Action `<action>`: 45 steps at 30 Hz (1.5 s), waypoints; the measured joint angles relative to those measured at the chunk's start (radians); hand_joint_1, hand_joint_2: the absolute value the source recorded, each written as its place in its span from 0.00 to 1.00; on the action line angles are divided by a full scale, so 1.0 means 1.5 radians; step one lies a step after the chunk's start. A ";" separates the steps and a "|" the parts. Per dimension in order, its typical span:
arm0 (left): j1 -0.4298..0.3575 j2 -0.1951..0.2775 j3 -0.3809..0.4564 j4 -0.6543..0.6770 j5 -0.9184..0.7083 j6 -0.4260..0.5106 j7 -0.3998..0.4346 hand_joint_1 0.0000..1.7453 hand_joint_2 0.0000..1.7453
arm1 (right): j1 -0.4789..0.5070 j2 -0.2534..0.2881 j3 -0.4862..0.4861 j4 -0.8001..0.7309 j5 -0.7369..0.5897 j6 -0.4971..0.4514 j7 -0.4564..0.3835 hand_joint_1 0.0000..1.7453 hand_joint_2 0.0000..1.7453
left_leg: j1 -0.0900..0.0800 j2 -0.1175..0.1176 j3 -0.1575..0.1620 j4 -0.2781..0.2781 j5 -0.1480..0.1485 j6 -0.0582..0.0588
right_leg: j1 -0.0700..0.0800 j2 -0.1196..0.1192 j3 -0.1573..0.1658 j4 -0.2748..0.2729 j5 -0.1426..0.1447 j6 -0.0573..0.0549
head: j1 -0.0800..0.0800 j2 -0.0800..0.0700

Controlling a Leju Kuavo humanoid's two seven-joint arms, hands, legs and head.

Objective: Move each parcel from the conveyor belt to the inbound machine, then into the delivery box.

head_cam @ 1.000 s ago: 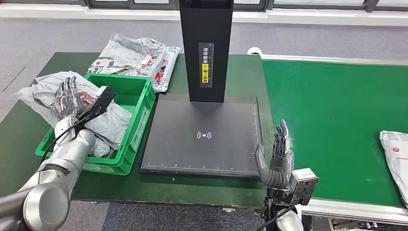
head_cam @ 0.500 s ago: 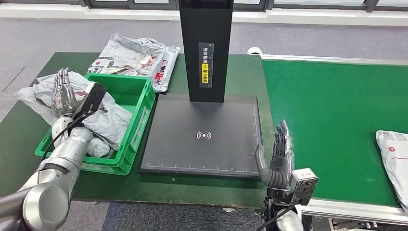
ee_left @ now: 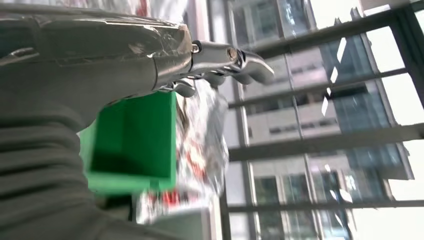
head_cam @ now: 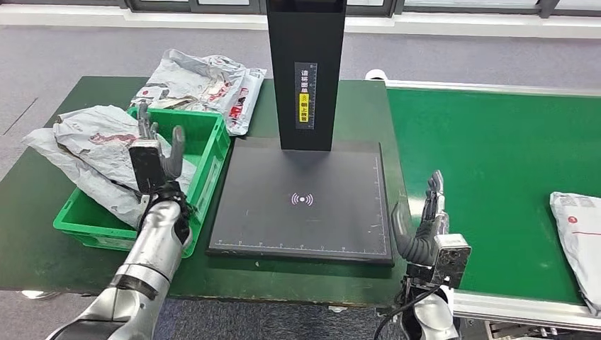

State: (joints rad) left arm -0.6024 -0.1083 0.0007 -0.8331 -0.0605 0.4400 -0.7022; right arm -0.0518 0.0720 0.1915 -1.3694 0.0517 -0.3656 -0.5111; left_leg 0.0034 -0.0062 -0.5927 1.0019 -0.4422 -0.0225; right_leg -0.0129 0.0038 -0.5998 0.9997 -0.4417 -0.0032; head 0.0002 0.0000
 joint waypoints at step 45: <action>0.071 -0.019 -0.277 0.091 -0.050 -0.332 0.126 0.00 1.00 | -0.136 -0.146 -0.288 0.431 0.442 -0.222 0.174 0.00 1.00 | -0.001 0.000 0.000 0.000 -0.001 0.002 | -0.002 0.000 0.000 0.000 0.000 0.002 | 0.000 0.000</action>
State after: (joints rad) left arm -0.4962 -0.1370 -0.4154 -0.6962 -0.1361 -0.0581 -0.5136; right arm -0.2557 -0.1473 -0.2411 -0.7225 0.7149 -0.6990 -0.2496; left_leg 0.0025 -0.0064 -0.5934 1.0022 -0.4435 -0.0200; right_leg -0.0152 0.0038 -0.6005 0.9992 -0.4421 -0.0009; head 0.0000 0.0000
